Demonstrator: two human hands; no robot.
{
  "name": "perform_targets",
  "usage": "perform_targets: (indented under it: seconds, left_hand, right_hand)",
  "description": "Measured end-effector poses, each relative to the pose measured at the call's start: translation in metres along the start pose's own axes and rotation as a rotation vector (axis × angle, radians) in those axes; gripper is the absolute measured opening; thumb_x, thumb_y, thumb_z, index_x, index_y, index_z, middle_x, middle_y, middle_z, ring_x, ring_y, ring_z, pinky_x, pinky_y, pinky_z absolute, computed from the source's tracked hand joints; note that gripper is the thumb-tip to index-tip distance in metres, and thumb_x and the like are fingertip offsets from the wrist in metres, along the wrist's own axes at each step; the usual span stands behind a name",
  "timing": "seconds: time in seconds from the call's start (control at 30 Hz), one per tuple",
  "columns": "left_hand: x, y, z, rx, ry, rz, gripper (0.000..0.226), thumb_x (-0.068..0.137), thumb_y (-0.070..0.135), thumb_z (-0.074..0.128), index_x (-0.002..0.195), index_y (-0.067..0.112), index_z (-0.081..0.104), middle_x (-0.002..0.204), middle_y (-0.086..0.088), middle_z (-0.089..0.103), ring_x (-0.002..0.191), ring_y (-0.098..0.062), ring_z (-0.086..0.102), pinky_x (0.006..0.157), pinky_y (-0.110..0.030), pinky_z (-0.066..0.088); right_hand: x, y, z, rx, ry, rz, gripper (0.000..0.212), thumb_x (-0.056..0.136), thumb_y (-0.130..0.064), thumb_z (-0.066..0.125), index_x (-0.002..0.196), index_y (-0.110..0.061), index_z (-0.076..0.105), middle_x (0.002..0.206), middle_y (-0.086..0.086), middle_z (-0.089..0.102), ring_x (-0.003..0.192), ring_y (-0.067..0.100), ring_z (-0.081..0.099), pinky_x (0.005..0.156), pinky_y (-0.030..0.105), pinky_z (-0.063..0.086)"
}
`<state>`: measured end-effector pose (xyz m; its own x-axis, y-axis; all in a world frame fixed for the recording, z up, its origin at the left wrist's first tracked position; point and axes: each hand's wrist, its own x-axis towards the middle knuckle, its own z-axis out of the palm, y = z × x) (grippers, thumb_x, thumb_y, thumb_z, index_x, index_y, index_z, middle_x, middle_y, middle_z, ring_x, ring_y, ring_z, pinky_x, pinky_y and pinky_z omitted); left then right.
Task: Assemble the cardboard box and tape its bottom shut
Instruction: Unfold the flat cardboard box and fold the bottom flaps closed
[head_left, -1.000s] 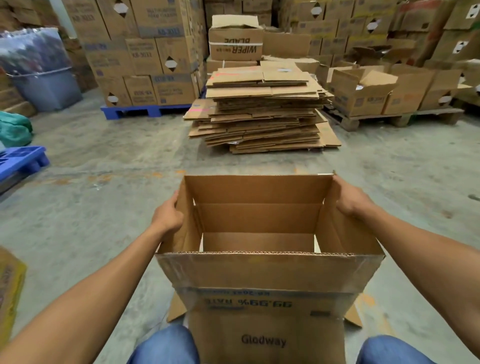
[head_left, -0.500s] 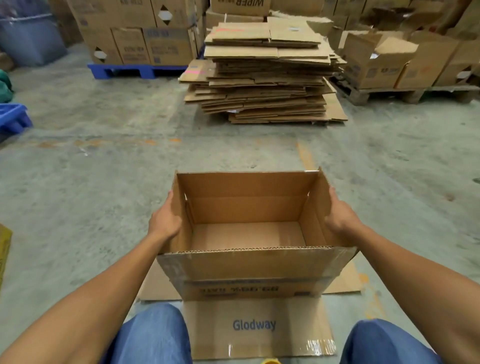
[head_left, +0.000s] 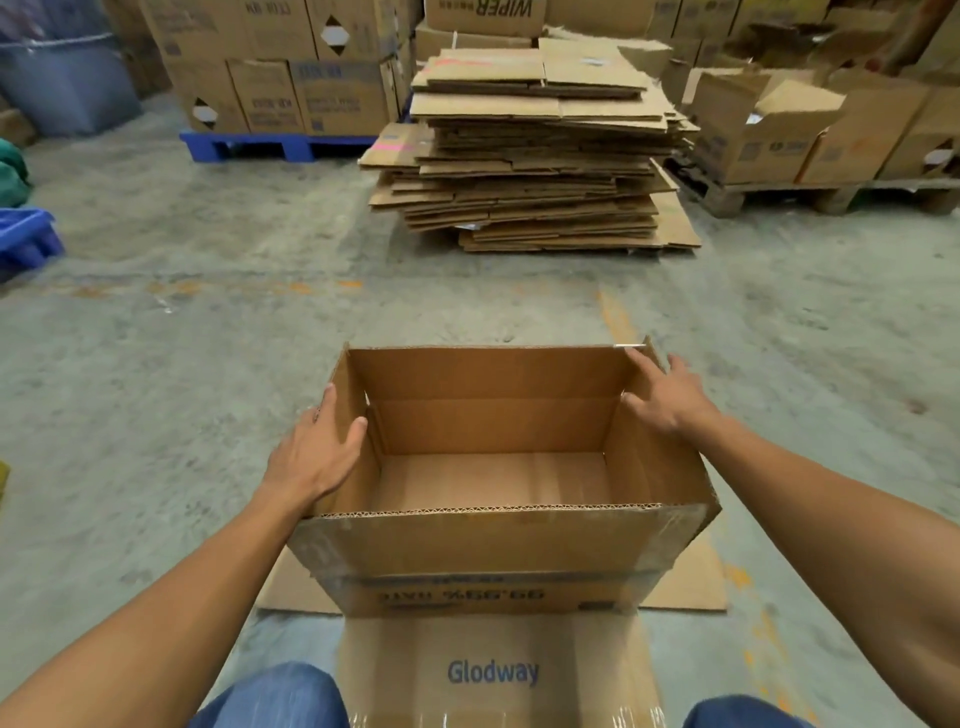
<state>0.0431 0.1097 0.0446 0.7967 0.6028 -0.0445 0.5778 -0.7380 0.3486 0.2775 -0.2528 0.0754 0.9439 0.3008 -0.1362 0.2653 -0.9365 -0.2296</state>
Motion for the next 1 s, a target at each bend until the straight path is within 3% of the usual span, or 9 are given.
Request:
perform_targets:
  seconds: [0.13, 0.37, 0.53, 0.67, 0.77, 0.87, 1.0]
  left_hand:
    - [0.001, -0.001, 0.007, 0.045, 0.044, -0.019, 0.073, 0.093, 0.064, 0.023, 0.155, 0.028, 0.007, 0.147, -0.022, 0.043, 0.126, -0.044, 0.049, 0.097, -0.054, 0.041]
    - [0.001, -0.001, 0.013, 0.116, 0.079, -0.012, 0.077, 0.092, 0.069, 0.019, 0.156, 0.028, 0.006, 0.146, -0.02, 0.044, 0.125, -0.045, 0.05, 0.098, -0.054, 0.041]
    - [-0.006, 0.02, 0.023, -0.145, -0.007, 0.048, 0.085, 0.09, 0.073, 0.022, 0.156, 0.022, 0.007, 0.158, -0.013, 0.032, 0.141, -0.033, 0.036, 0.112, -0.045, 0.032]
    - [-0.026, 0.038, 0.028, -0.398, -0.228, 0.115, 0.079, 0.092, 0.068, 0.025, 0.157, 0.026, 0.01, 0.163, 0.002, 0.017, 0.149, -0.017, 0.02, 0.116, -0.029, 0.015]
    - [-0.037, 0.039, 0.031, -0.287, -0.528, 0.181, 0.113, 0.069, 0.09, 0.012, 0.157, 0.02, 0.01, 0.164, 0.004, 0.007, 0.15, -0.01, 0.008, 0.117, -0.026, 0.002]
    - [-0.042, 0.036, 0.038, -0.141, -0.663, 0.196, 0.097, 0.081, 0.078, 0.01, 0.157, 0.018, 0.003, 0.165, 0.003, -0.003, 0.15, -0.008, -0.004, 0.119, -0.029, -0.004]
    - [-0.062, 0.029, 0.045, 0.06, -0.758, 0.183, 0.091, 0.087, 0.074, 0.008, 0.156, 0.018, -0.008, 0.164, -0.005, -0.014, 0.149, -0.016, -0.015, 0.121, -0.039, -0.006]
  right_hand:
    - [0.022, -0.013, 0.011, -0.145, 0.076, -0.072, 0.061, 0.096, -0.051, 0.045, 0.152, -0.04, 0.024, 0.164, 0.006, 0.003, 0.147, 0.037, 0.007, 0.108, 0.062, 0.032]
    - [0.047, -0.023, 0.017, -0.319, 0.088, -0.01, 0.06, 0.096, -0.062, 0.025, 0.153, -0.043, 0.018, 0.158, 0.013, 0.015, 0.142, 0.038, 0.011, 0.102, 0.061, 0.034]
    - [0.063, -0.049, 0.02, -0.195, 0.059, 0.036, 0.071, 0.094, -0.066, 0.027, 0.154, -0.028, 0.024, 0.16, 0.013, 0.013, 0.145, 0.04, 0.007, 0.107, 0.063, 0.029]
    - [0.06, -0.068, 0.042, -0.035, 0.019, 0.002, 0.075, 0.095, -0.065, 0.029, 0.157, -0.023, 0.016, 0.165, 0.011, 0.005, 0.149, 0.041, 0.005, 0.113, 0.064, 0.02]
    - [0.049, -0.069, 0.053, 0.054, -0.022, -0.092, 0.071, 0.095, -0.065, 0.028, 0.157, -0.032, 0.018, 0.163, 0.004, 0.015, 0.147, 0.039, 0.014, 0.112, 0.061, 0.022]
    - [0.039, -0.065, 0.069, 0.129, -0.042, -0.174, 0.065, 0.098, -0.062, 0.027, 0.156, -0.036, 0.018, 0.164, 0.003, 0.015, 0.147, 0.036, 0.018, 0.113, 0.058, 0.021]
    - [0.02, -0.051, 0.101, 0.258, -0.051, -0.246, 0.065, 0.102, -0.054, 0.023, 0.158, -0.022, 0.017, 0.165, 0.012, 0.013, 0.152, 0.026, 0.009, 0.122, 0.044, 0.01]
